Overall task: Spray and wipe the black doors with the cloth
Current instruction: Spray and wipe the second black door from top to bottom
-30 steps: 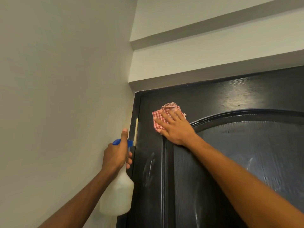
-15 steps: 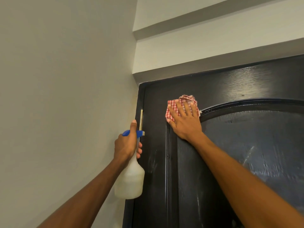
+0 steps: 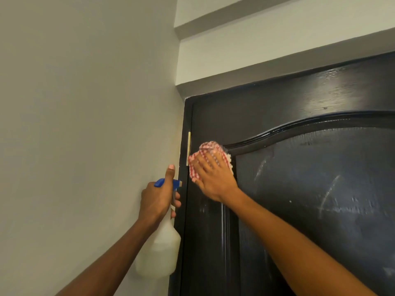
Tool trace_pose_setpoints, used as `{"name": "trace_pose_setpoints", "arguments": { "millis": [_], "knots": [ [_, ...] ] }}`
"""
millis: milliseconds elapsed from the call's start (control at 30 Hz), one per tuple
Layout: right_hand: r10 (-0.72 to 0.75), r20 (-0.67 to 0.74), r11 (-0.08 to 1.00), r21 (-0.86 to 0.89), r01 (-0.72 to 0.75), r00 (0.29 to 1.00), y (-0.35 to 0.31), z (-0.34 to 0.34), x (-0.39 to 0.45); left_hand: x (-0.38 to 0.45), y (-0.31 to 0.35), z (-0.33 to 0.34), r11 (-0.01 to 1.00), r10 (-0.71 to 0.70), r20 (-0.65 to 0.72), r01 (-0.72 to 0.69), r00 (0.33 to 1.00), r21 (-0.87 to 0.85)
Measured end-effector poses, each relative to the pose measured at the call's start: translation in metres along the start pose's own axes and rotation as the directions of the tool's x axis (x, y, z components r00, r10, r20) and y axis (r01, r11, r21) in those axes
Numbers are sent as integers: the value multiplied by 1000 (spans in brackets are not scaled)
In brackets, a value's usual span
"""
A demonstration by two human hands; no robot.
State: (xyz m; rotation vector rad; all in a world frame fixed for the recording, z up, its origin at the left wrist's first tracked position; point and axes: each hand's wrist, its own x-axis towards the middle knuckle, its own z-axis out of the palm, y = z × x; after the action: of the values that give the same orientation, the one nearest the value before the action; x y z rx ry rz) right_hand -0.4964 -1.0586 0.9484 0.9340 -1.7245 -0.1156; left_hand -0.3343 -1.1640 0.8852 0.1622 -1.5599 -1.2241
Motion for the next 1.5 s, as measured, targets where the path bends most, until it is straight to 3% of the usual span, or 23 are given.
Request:
{"name": "trace_pose_setpoints", "arguments": {
  "millis": [100,167,233,267,333,400,467,533,667,867,967,1067,1167,1233,1333,1433,1500],
  "knots": [
    [-219,52,975,45,217,974,-33,29,-64,-16,-6,-4,1000,-9,-12,9,1000,-6],
    [-378,159,925,20,379,912,-49,40,-108,-24,-3,-8,1000,-2,-14,2,1000,22],
    [-431,263,893,-14,450,863,-46,36,-128,-29,4,-14,999,10,-11,-9,1000,45],
    [-414,255,898,-45,438,874,-36,28,-125,-31,8,-17,999,16,-8,-15,1000,51],
    [-292,154,932,-174,317,944,-6,7,-97,-31,18,-20,998,17,1,-17,1000,54],
    [-64,-4,971,-231,61,998,35,-21,-55,-27,26,-22,998,15,16,-16,1000,53],
    [168,-75,965,-191,-179,983,75,-54,-18,-24,34,-22,999,20,30,-22,999,49],
    [343,-34,923,-172,-344,939,97,-79,11,-20,40,-23,1000,14,47,-15,999,19],
    [420,7,904,-87,-418,907,90,-84,41,-17,42,-21,1000,1,77,1,997,-22],
    [17,-6,988,-152,-18,1000,23,-42,26,-15,36,-11,999,39,15,-40,999,9],
    [-97,72,992,-70,102,993,-13,-9,-12,-17,35,-9,999,33,-24,-32,999,33],
    [-291,202,948,-67,310,935,-27,13,-43,-22,38,-9,996,44,-31,-41,999,80],
    [-314,193,936,-105,337,930,-21,4,-45,-26,42,-9,991,77,-19,-74,997,113],
    [-225,69,960,-156,233,972,2,-21,-37,-26,51,-10,993,89,12,-89,996,80],
    [101,-201,968,-205,-143,974,71,-64,-26,-21,65,-7,994,100,43,-102,994,28],
    [467,-282,848,-123,-515,838,149,-86,-44,-16,69,-4,993,108,84,-104,991,-49],
    [616,-323,758,-7,-653,719,176,-90,-65,-15,66,-2,990,109,120,-97,987,-107]
  ]
}}
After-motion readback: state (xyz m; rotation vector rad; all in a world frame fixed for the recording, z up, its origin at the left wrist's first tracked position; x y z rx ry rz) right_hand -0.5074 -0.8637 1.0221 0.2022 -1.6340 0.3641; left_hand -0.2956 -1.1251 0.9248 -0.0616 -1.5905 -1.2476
